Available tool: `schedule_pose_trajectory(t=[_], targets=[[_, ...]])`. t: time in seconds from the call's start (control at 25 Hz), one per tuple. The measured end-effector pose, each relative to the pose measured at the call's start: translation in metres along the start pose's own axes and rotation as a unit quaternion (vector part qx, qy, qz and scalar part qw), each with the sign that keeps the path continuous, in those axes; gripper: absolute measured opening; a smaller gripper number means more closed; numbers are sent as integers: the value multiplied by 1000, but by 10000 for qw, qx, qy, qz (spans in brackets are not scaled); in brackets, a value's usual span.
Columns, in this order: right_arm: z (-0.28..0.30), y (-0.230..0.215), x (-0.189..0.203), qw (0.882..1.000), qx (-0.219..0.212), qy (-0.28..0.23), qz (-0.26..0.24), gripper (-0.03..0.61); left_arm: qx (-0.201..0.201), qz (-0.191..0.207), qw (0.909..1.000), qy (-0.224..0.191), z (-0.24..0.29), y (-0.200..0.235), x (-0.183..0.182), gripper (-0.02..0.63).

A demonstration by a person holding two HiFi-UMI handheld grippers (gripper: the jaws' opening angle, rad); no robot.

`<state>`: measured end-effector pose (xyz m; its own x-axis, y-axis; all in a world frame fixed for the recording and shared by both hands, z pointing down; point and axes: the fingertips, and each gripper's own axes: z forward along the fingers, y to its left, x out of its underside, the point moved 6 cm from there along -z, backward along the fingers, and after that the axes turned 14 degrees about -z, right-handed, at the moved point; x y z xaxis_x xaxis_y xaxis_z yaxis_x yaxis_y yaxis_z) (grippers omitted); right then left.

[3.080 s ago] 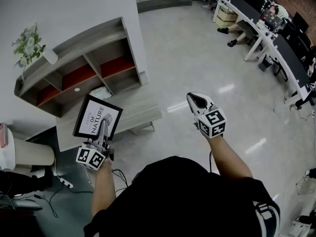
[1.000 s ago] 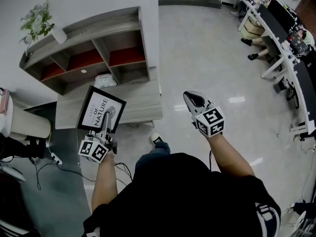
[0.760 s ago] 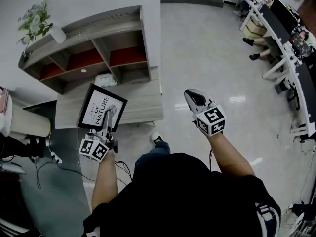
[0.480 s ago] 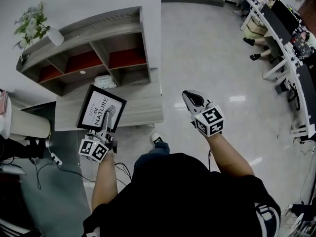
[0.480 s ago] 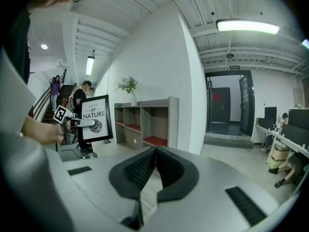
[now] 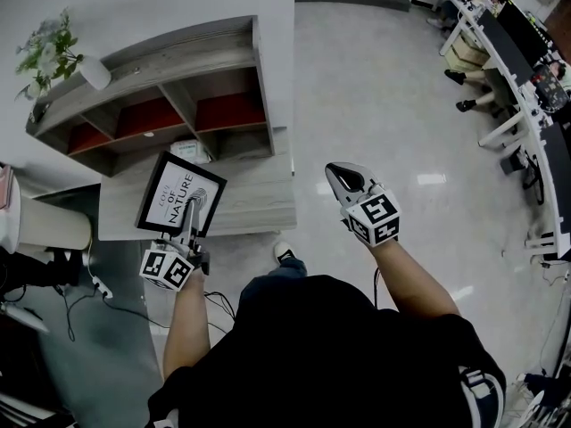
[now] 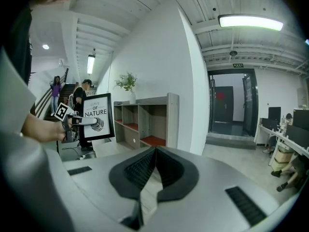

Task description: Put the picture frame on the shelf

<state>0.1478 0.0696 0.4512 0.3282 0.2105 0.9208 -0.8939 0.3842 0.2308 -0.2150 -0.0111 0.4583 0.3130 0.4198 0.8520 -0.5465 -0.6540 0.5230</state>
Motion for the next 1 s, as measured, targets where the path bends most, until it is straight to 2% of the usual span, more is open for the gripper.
schedule_pose_trajectory(t=[0.36,0.76,1.0], targets=[[26,-25,-4,9999,-85,-103,-49,14,6,53,9999,-106,34,5,-13,28],[59,-42,-7,9994,-290,-155,-95,14,-169,20,9997,-146,52,19,-17,28],[83,-47,-21,9985,-449,-256,-188,14,-267,83,9992,-292,57,27,-31,28]])
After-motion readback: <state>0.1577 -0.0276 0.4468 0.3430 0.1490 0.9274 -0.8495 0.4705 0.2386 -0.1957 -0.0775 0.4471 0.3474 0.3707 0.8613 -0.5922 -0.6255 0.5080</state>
